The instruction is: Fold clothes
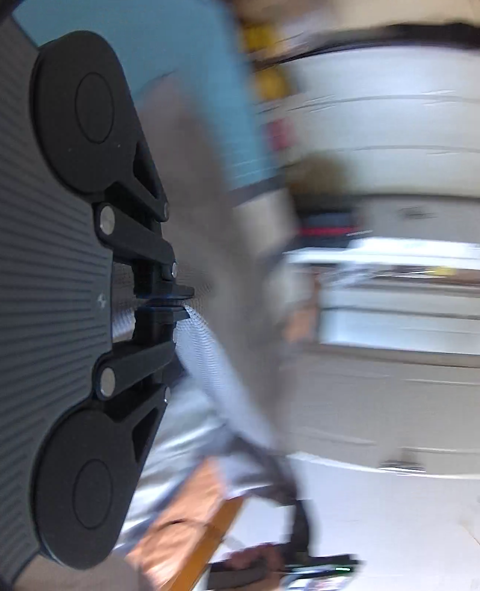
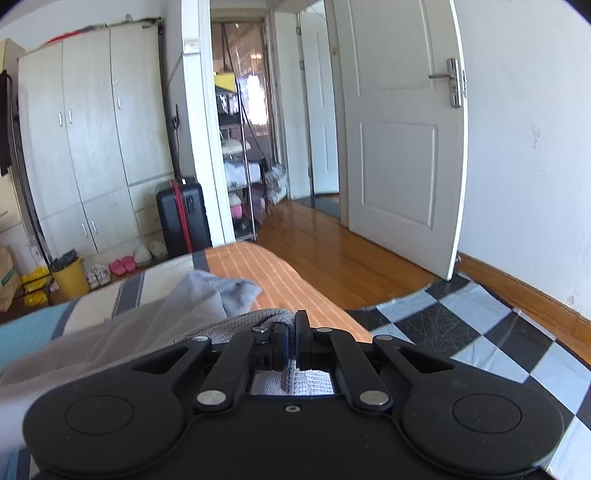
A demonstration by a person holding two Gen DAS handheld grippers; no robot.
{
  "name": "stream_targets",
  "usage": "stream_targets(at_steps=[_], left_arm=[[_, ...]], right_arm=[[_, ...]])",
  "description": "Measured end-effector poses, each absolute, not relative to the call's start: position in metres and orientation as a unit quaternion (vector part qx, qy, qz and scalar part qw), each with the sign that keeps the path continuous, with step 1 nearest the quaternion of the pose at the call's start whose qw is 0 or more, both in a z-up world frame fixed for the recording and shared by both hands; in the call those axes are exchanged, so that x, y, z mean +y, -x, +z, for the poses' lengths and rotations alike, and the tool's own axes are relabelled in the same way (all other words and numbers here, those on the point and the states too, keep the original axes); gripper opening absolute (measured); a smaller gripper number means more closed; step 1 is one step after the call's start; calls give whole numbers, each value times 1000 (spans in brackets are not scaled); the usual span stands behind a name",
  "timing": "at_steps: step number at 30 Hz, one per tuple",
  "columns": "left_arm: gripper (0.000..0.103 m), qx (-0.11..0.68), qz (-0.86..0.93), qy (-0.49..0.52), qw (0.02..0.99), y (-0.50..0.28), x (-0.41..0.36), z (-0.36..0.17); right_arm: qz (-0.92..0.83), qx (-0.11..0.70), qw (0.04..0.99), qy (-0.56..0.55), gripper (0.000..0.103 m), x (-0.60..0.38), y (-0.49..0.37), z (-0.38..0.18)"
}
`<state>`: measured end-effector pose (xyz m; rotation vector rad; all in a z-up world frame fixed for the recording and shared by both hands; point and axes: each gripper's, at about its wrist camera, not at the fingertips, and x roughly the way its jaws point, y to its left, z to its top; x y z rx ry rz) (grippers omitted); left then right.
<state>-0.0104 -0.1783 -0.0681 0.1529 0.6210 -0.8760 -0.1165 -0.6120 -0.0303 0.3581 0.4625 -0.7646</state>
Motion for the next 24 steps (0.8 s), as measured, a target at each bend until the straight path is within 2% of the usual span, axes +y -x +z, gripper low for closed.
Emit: stream_targets(at_steps=[2,5,7,13,15,18,19,20,21,23,24], left_arm=[[3,372,-415,-64,828,2,-176,-101],[3,424,-389,-43,817,-9,-172,-135],[3,420,-383,-39,822,-8,-171,-137],[3,343,-391,-66,852,-1,-171,-110],[5,367,-406,-58,835,-6,-172,-114],[24,416,-421,-58,804,-10,-181,-127],[37,431,-424,-63,794,-10,-185,-133],[47,437,-426,-72,789,-8,-190,-137],[49,434,-427,-84,789,-6,-195,-141],[62,424,-431,-111,789,-1,-205,-144],[61,415,-432,-132,789,2,-212,-145]], right_arm=[[-369,237,881,-178,3,-613,118,-33],[-370,258,873,-187,3,-614,121,-36],[-373,266,869,-188,3,-614,121,-39],[-385,279,861,-182,3,-614,118,-46],[-385,282,860,-178,3,-614,118,-46],[-386,285,859,-179,3,-614,117,-46],[-386,286,858,-180,3,-615,118,-46],[-387,287,857,-182,3,-616,118,-47],[-387,288,856,-184,3,-617,118,-48],[-386,291,854,-192,3,-620,119,-51],[-385,293,853,-196,3,-621,119,-53]])
